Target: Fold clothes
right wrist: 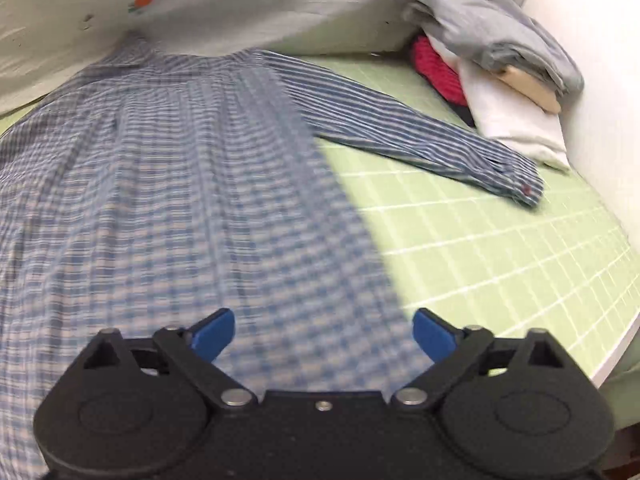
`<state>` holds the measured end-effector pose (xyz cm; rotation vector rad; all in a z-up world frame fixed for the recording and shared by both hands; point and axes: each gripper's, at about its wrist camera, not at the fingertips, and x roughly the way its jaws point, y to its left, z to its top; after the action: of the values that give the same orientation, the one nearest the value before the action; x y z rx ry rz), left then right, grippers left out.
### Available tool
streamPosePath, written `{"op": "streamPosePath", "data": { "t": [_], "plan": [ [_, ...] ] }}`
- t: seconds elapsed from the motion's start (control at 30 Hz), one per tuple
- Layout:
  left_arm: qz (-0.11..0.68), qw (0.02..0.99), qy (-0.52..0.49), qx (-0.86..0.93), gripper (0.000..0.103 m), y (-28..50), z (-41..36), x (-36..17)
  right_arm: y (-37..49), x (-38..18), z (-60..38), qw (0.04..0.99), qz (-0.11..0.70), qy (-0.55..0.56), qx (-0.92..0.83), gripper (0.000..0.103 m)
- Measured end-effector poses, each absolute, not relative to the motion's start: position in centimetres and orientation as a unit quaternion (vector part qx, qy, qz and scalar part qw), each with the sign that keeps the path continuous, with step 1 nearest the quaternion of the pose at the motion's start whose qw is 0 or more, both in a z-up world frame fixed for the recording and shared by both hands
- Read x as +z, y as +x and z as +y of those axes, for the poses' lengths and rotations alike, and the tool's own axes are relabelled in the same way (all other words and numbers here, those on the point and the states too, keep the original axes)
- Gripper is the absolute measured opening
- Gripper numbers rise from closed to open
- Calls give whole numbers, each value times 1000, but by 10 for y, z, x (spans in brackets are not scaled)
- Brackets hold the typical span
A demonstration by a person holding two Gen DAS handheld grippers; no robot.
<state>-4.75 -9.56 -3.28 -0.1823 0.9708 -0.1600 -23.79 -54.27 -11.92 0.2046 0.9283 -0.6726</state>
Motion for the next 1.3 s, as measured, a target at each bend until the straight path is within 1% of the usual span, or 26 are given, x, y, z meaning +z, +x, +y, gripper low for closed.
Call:
{"op": "streamPosePath", "data": {
  "t": [0.03, 0.07, 0.23, 0.27, 0.3, 0.33, 0.37, 0.4, 0.43, 0.6, 0.67, 0.73, 0.77, 0.8, 0.83, 0.87, 0.9, 0.97, 1.17, 1.3],
  "plan": [
    [466, 877, -84, -81, 77, -57, -107, -31, -243, -121, -552, 836, 442, 99, -311, 84],
    [466, 877, -80, -87, 77, -66, -118, -28, -246, -123, -559, 836, 446, 97, -304, 77],
    [465, 876, -60, -116, 77, -105, -170, -17, -262, -134, -580, 847, 456, 93, -257, 63],
    [465, 875, -56, -121, 77, -111, -181, -16, -265, -135, -582, 852, 453, 99, -245, 58],
    [465, 874, -52, -126, 77, -115, -191, -14, -268, -135, -585, 856, 450, 105, -232, 49],
    [465, 874, -49, -131, 77, -119, -201, -12, -272, -135, -588, 860, 447, 111, -220, 43],
    [465, 874, -46, -136, 77, -123, -211, -10, -275, -136, -590, 864, 444, 117, -207, 27],
    [465, 873, -43, -141, 77, -127, -222, -9, -278, -135, -590, 866, 445, 116, -197, 8],
    [464, 873, -41, -147, 77, -130, -232, -7, -280, -135, -591, 868, 445, 115, -187, 3],
    [456, 873, -26, -170, 77, -142, -279, 1, -298, -135, -592, 874, 448, 118, -148, 3],
    [456, 873, -18, -175, 77, -142, -295, 2, -301, -134, -596, 875, 448, 125, -137, 5],
    [458, 871, -11, -178, 77, -143, -311, 1, -301, -133, -606, 874, 448, 135, -132, 26],
    [459, 870, -8, -178, 77, -143, -317, 1, -299, -131, -614, 873, 444, 143, -138, 50],
    [459, 870, -6, -178, 77, -143, -323, 1, -299, -129, -622, 874, 436, 152, -148, 60],
    [459, 871, -4, -177, 79, -142, -328, 1, -297, -129, -632, 874, 430, 164, -158, 63],
    [457, 872, -3, -176, 80, -141, -332, 1, -295, -128, -643, 873, 424, 175, -168, 68],
    [456, 873, -2, -175, 84, -140, -336, 1, -293, -127, -654, 871, 417, 187, -178, 77],
    [454, 874, -1, -172, 87, -137, -342, 1, -287, -128, -674, 867, 409, 195, -206, 86],
    [457, 876, -1, -150, 88, -113, -358, 1, -282, -128, -741, 851, 385, 210, -289, 91],
    [458, 879, 3, -134, 88, -90, -370, 1, -280, -125, -797, 831, 341, 227, -376, 92]
  ]
}}
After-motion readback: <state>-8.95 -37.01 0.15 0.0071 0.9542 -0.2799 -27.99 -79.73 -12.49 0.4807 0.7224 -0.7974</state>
